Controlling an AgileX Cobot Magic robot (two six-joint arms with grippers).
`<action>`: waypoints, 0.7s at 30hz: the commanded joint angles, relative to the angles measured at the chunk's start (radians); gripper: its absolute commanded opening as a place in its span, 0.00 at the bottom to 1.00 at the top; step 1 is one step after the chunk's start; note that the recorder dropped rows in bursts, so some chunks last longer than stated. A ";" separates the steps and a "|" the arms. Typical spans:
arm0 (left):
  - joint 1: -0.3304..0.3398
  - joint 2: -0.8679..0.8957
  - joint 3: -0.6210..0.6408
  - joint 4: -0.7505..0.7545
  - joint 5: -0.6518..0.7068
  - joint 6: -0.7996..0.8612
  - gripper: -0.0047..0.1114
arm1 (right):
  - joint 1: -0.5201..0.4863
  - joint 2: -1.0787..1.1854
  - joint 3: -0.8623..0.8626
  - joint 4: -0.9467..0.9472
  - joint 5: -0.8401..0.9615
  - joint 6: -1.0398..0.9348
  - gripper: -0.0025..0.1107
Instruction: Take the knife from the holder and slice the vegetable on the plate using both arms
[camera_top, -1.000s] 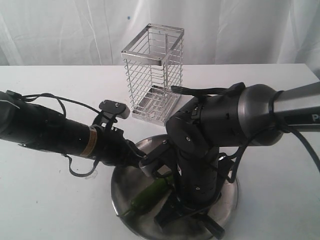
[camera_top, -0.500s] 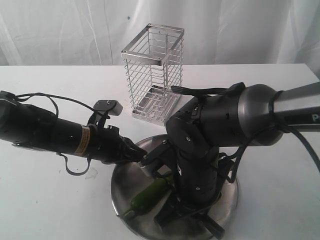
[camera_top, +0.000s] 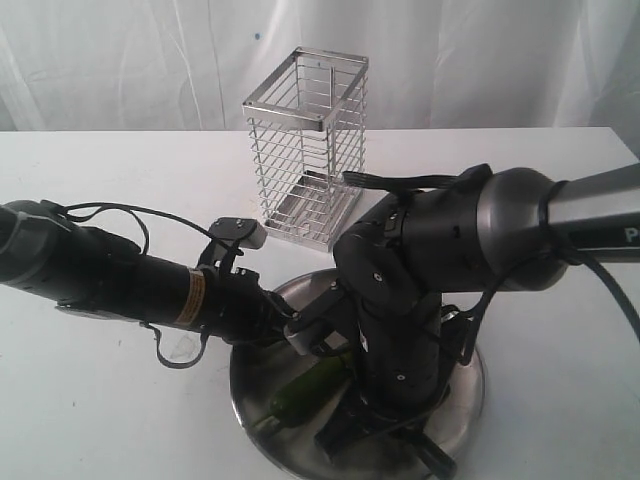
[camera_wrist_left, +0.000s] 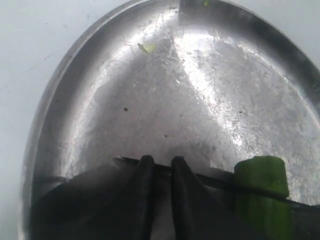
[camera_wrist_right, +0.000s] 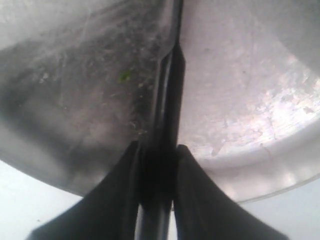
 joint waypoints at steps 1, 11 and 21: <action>-0.015 0.028 0.008 0.021 0.067 0.003 0.21 | -0.001 0.003 -0.002 0.146 0.031 -0.119 0.02; 0.095 -0.090 0.008 0.188 -0.015 -0.041 0.21 | -0.001 0.003 0.000 0.139 0.073 -0.126 0.02; 0.129 -0.225 0.091 0.373 -0.266 -0.192 0.57 | -0.001 0.003 0.000 0.127 0.073 -0.133 0.02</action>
